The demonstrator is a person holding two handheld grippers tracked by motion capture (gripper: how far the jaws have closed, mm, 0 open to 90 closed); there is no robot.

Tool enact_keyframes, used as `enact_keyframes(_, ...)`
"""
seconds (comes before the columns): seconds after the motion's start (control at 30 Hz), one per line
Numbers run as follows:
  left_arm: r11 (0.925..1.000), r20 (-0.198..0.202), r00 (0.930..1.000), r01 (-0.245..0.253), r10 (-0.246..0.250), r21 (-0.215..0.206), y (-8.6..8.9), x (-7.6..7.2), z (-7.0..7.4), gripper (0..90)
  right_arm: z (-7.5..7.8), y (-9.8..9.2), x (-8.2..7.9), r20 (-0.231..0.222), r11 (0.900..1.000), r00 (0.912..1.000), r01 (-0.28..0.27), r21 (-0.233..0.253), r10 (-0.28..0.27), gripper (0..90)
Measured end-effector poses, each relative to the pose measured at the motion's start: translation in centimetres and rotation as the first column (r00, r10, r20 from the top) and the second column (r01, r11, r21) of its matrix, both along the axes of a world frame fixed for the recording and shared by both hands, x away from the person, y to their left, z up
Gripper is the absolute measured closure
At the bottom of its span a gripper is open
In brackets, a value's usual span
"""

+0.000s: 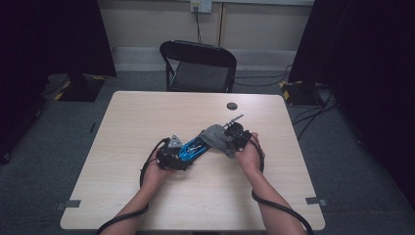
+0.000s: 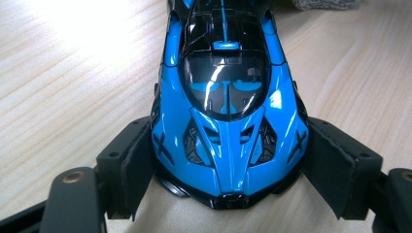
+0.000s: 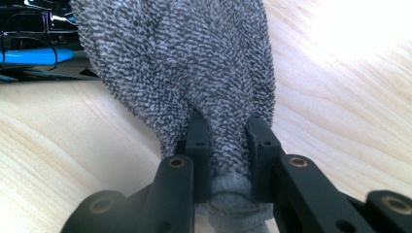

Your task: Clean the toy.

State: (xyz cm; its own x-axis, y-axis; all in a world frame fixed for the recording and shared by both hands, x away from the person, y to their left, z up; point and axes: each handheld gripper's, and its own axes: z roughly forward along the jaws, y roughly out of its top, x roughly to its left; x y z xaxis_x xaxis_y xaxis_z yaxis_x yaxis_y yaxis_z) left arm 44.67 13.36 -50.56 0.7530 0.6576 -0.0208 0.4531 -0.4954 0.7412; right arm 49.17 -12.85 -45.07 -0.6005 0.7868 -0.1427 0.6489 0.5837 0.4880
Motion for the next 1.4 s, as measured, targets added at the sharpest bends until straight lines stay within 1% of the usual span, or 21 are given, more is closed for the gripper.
enact_keyframes(0.4, 1.0000, 0.000, 1.0000, 0.000, 0.000, 0.000, 0.0, 0.0, 0.0, 23.6, 0.1, -0.7, 0.1, 0.000, 1.000, 0.9999, 0.015, 0.001, -0.015, 75.4)
enact_keyframes(0.83, 1.0000, 0.000, 1.0000, 0.000, 0.000, 0.000, 0.0, 0.0, 0.0, 23.6, 0.3, -1.6, 0.1, 0.000, 0.999, 0.9994, 0.034, -0.013, -0.034, 75.4)
enact_keyframes(1.0, 1.0000, -0.001, 1.0000, 0.000, 0.000, 0.000, 0.0, 0.0, 0.0, 23.6, 0.6, -2.1, 0.0, 0.010, 0.999, 0.9988, 0.048, -0.021, -0.048, 75.4)
enact_keyframes(1.03, 1.0000, 0.000, 1.0000, 0.000, 0.000, 0.000, 0.0, 0.0, 0.0, 23.5, 0.7, -2.5, -0.1, 0.011, 0.998, 0.9980, 0.063, -0.021, -0.062, 75.4)
enact_keyframes(1.17, 1.0000, 0.002, 1.0000, -0.001, 0.001, 0.004, 0.0, -0.1, 0.0, 23.1, 0.7, -3.6, -0.3, 0.013, 0.996, 0.9963, 0.085, -0.014, -0.085, 75.4)
enact_keyframes(1.2, 1.0000, 0.002, 1.0000, -0.001, 0.001, 0.004, 0.0, -0.1, 0.0, 22.8, 0.7, -3.6, -0.3, 0.013, 0.996, 0.9963, 0.085, -0.014, -0.085, 75.4)
enact_keyframes(1.3, 1.0000, -0.002, 1.0000, 0.000, 0.000, 0.006, 0.0, -0.1, 0.0, 21.3, 0.6, -4.5, -0.6, 0.011, 0.995, 0.9952, 0.097, -0.005, -0.097, 75.4)
enact_keyframes(1.37, 1.0000, -0.001, 1.0000, -0.002, 0.002, 0.008, 0.0, -0.2, 0.0, 19.5, 0.5, -5.4, -1.0, 0.011, 0.994, 0.9944, 0.105, 0.010, -0.105, 75.4)
enact_keyframes(1.4, 1.0000, -0.003, 1.0000, -0.003, 0.003, 0.006, 0.0, -0.1, 0.0, 19.5, 0.5, -5.4, -1.0, 0.011, 0.994, 0.9944, 0.105, 0.010, -0.105, 75.4)
